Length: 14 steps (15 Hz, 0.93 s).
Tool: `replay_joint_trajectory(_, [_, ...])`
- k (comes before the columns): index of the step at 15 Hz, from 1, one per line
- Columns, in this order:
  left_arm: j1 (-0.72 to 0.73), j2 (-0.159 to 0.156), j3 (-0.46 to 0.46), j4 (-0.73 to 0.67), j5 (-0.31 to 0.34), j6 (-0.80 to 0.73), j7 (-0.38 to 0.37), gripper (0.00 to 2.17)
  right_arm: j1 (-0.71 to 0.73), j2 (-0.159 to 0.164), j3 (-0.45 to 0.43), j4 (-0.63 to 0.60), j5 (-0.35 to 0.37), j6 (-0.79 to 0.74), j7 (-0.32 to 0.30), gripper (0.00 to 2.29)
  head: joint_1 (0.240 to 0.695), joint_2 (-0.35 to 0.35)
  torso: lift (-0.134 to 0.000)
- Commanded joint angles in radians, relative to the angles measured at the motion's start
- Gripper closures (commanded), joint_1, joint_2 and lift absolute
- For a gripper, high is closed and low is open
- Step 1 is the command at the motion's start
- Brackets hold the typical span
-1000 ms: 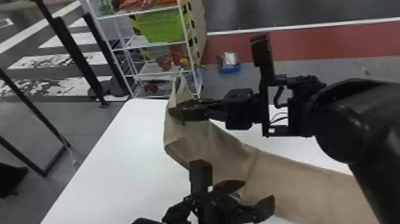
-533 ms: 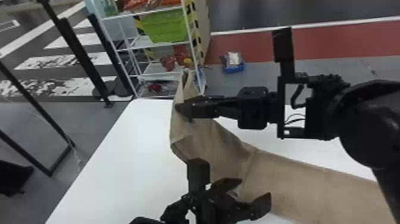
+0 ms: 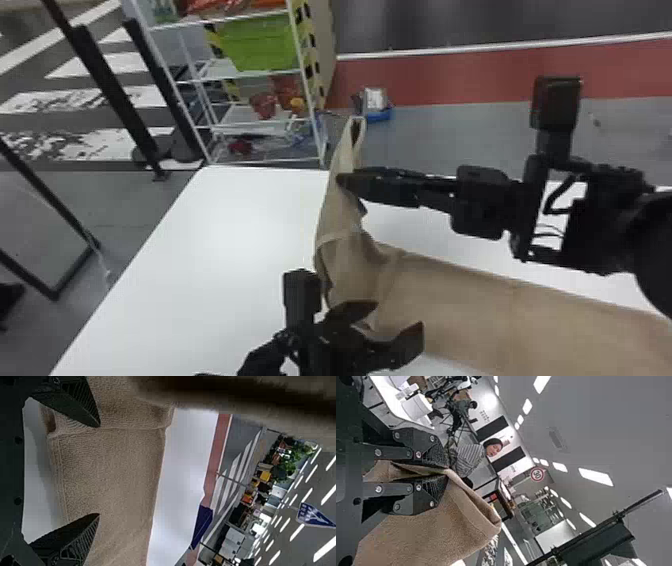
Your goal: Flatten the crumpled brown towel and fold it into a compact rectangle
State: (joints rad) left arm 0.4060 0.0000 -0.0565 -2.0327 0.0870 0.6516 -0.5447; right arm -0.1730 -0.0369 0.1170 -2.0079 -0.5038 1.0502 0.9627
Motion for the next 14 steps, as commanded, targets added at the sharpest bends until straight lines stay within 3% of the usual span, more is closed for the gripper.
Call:
replay_joint_trajectory(1, [0.0, -0.003, 0.007, 0.002, 0.004, -0.005, 0.0, 0.09, 0.076, -0.024, -0.096, -0.045, -0.042, 0.011, 0.024, 0.98, 0.695, 0.185, -0.124])
replay_joint_trajectory(9, [-0.012, -0.003, 0.015, 0.012, 0.007, -0.011, 0.002, 0.09, 0.267, -0.116, -0.358, -0.083, -0.165, 0.001, 0.11, 0.98, 0.695, 0.01, -0.124])
replay_joint_trajectory(14, [-0.021, -0.003, 0.02, 0.022, 0.01, -0.011, 0.0, 0.09, 0.334, -0.147, -0.462, -0.121, -0.233, 0.005, 0.139, 0.98, 0.695, -0.057, -0.124])
